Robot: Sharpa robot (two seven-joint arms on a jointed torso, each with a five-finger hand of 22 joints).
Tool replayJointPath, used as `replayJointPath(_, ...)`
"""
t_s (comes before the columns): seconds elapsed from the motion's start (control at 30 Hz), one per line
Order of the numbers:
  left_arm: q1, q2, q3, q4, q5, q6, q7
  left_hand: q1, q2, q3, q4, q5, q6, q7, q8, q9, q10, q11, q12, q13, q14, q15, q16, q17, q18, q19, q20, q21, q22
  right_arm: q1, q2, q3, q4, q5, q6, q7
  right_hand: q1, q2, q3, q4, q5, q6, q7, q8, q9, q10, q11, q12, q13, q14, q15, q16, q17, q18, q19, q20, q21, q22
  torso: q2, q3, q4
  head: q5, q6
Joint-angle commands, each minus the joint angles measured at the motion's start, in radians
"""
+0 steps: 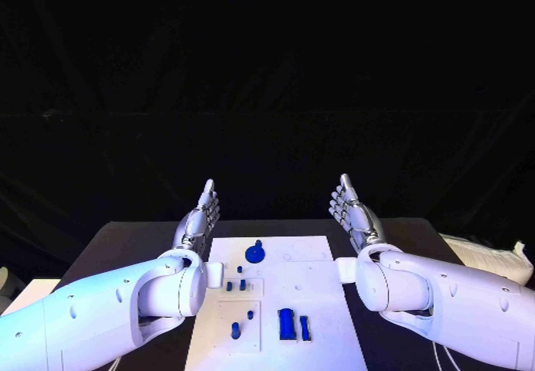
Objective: Assemble the parts on the task board
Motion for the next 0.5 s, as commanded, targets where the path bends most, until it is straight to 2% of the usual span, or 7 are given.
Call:
replayJointPath(0.03,0.0,0.002,0.001,0.003,-0.021,-0.026,0.031,-0.09,0.0,-0.099,0.0,-0.006,-0.067,-0.004,-0.007,-0.001,-0.071,-0.002,-0.006,-0.001,-0.059,-0.001,-0.032,-0.004,-0.015,-0.054,-0.005,-0.004,-0.046,0.0,0.001,0.0,0.002,0.003,-0.008,0.022,-0.105,-0.001,0.006,0.0,-0.005,-0.066,-0.003,-0.007,-0.002,-0.076,-0.001,-0.007,-0.002,-0.077,-0.001,-0.006,-0.013,-0.021,-0.072,-0.002,-0.012,-0.007,0.0,0.0002,0.0,0.0,0.0)
replayJointPath(0.07,0.0,0.002,0.001,0.003,-0.021,-0.026,0.031,-0.102,0.0,-0.099,0.0,-0.006,-0.078,-0.004,-0.007,-0.001,-0.081,-0.002,-0.006,-0.001,-0.067,-0.001,-0.104,-0.004,-0.015,-0.061,-0.005,-0.004,-0.052,0.0,0.001,0.0,0.002,0.003,-0.008,0.022,-0.12,-0.001,0.006,0.0,-0.005,-0.075,-0.003,-0.007,-0.002,-0.087,-0.001,-0.007,-0.002,-0.089,-0.001,-0.006,-0.013,-0.021,-0.083,-0.002,-0.012,-0.007,0.0,0.0002,0.0,0.0,0.0)
replayJointPath(0.3,0.0,0.002,0.001,0.003,-0.021,-0.026,0.031,-0.15,0.0,-0.099,0.0,-0.006,-0.114,-0.004,-0.007,-0.001,-0.119,-0.002,-0.006,-0.001,-0.097,-0.001,-0.104,-0.004,-0.015,-0.089,-0.005,-0.004,-0.077,0.0,0.001,0.0,0.002,0.003,-0.008,0.022,-0.171,-0.001,0.006,0.0,-0.005,-0.108,-0.003,-0.007,-0.002,-0.125,-0.001,-0.007,-0.002,-0.127,-0.001,-0.006,-0.013,-0.021,-0.118,-0.002,-0.012,-0.007,0.0,0.0002,0.0,0.0,0.0)
replayJointPath(0.33,0.0,0.002,0.001,0.003,-0.021,-0.026,0.031,-0.156,0.0,-0.099,0.0,-0.006,-0.118,-0.004,-0.007,-0.001,-0.123,-0.002,-0.006,-0.001,-0.102,-0.001,-0.104,-0.004,-0.015,-0.093,-0.005,-0.004,-0.148,0.0,0.001,0.0,0.002,0.003,-0.008,0.022,-0.182,-0.001,0.006,0.0,-0.005,-0.115,-0.003,-0.007,-0.002,-0.133,-0.001,-0.007,-0.002,-0.135,-0.001,-0.006,-0.013,-0.021,-0.126,-0.002,-0.012,-0.007,0.0,0.0002,0.0,0.0,0.0)
replayJointPath(0.5,0.0,0.002,0.001,0.003,-0.021,-0.026,0.031,-0.178,0.0,-0.099,0.0,-0.006,-0.133,-0.004,-0.007,-0.001,-0.138,-0.002,-0.006,-0.001,-0.116,-0.001,-0.104,-0.004,-0.015,-0.105,-0.005,-0.004,-0.148,0.0,0.001,0.0,0.002,0.003,-0.008,0.022,-0.208,-0.001,0.006,0.0,-0.005,-0.13,-0.003,-0.007,-0.002,-0.151,-0.001,-0.007,-0.002,-0.155,-0.001,-0.006,-0.013,-0.021,-0.143,-0.002,-0.012,-0.007,0.0,0.0002,0.0,0.0,0.0)
